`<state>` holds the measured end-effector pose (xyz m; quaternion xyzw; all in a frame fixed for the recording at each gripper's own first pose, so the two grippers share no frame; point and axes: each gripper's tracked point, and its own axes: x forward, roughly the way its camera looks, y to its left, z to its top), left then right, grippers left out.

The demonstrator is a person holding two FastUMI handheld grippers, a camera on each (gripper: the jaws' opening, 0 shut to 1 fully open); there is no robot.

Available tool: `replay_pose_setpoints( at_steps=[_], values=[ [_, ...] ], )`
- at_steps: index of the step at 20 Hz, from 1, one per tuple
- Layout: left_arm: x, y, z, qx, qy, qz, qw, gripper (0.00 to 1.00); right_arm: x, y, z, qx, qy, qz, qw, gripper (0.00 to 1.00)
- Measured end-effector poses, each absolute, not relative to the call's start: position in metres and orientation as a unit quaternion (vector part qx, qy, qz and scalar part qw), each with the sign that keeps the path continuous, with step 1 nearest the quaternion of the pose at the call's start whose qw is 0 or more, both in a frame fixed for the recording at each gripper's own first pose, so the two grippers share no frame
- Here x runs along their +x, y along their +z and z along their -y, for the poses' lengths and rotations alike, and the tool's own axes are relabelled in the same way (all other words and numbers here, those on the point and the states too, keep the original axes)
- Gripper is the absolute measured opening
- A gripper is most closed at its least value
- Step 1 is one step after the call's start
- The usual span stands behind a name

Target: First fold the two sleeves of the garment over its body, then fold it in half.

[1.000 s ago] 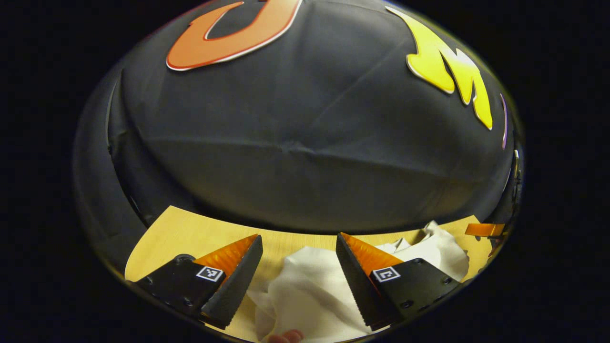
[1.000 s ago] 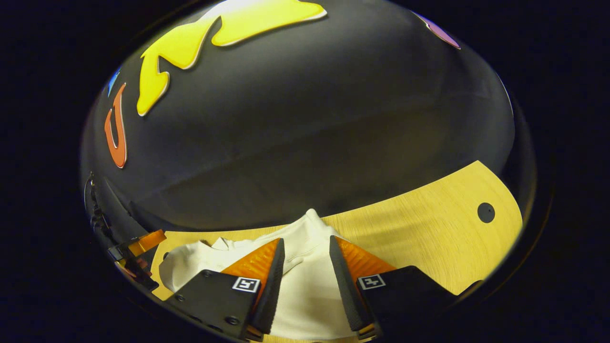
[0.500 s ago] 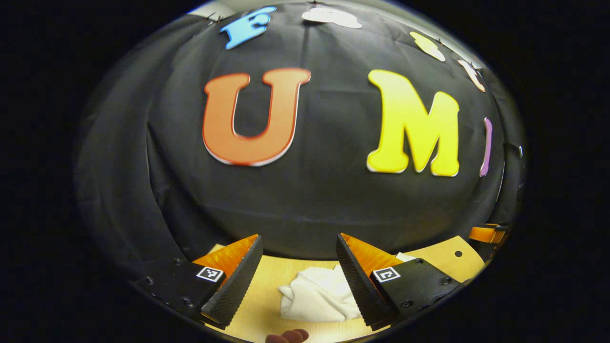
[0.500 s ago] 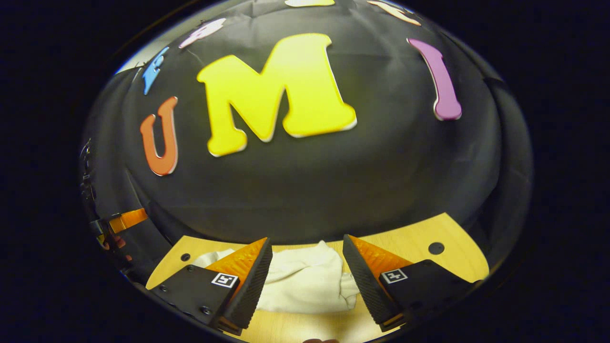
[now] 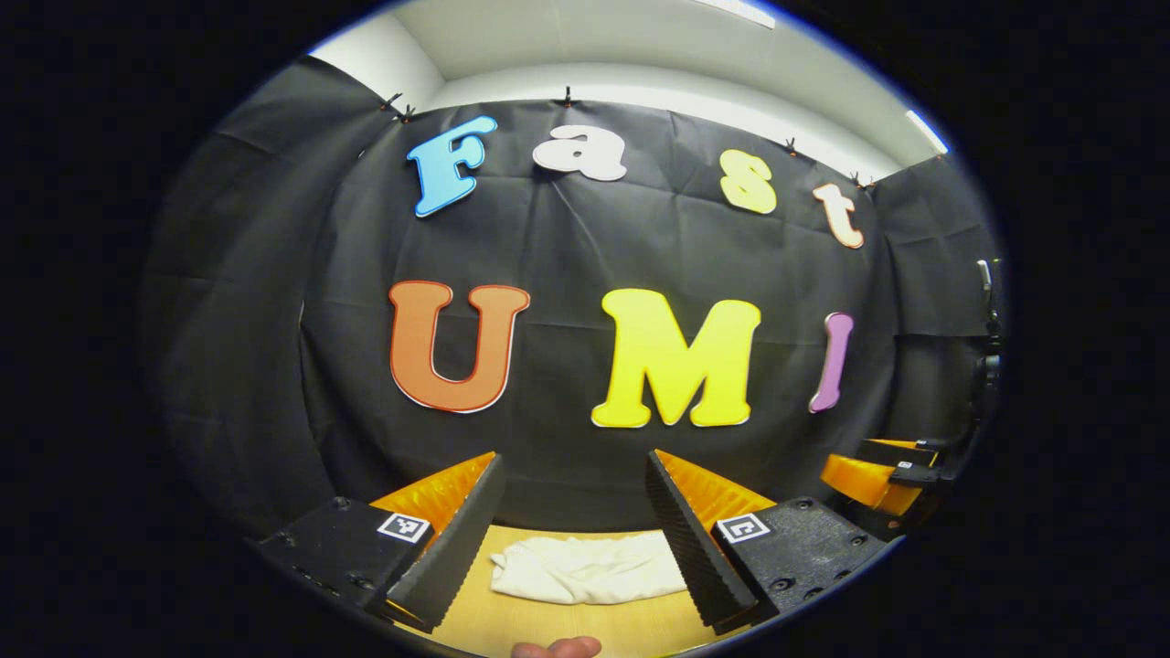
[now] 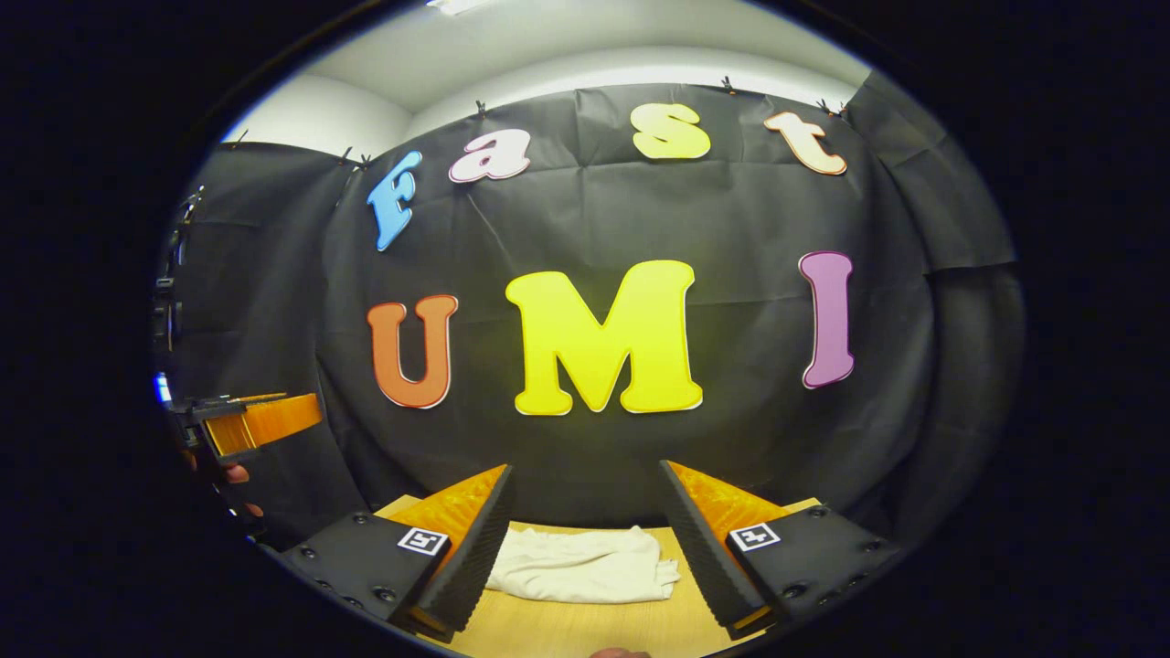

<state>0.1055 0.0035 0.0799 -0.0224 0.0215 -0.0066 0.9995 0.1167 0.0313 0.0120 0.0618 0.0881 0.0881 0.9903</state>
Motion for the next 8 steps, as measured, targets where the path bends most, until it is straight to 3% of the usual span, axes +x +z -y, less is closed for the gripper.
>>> replay_pose_setpoints(
  at_steps=[8],
  values=[
    [0.029,0.054,0.023,-0.004,0.011,-0.013,1.000,0.98,0.037,0.008,-0.020,0.043,0.042,-0.067,0.996,0.92]
  ],
)
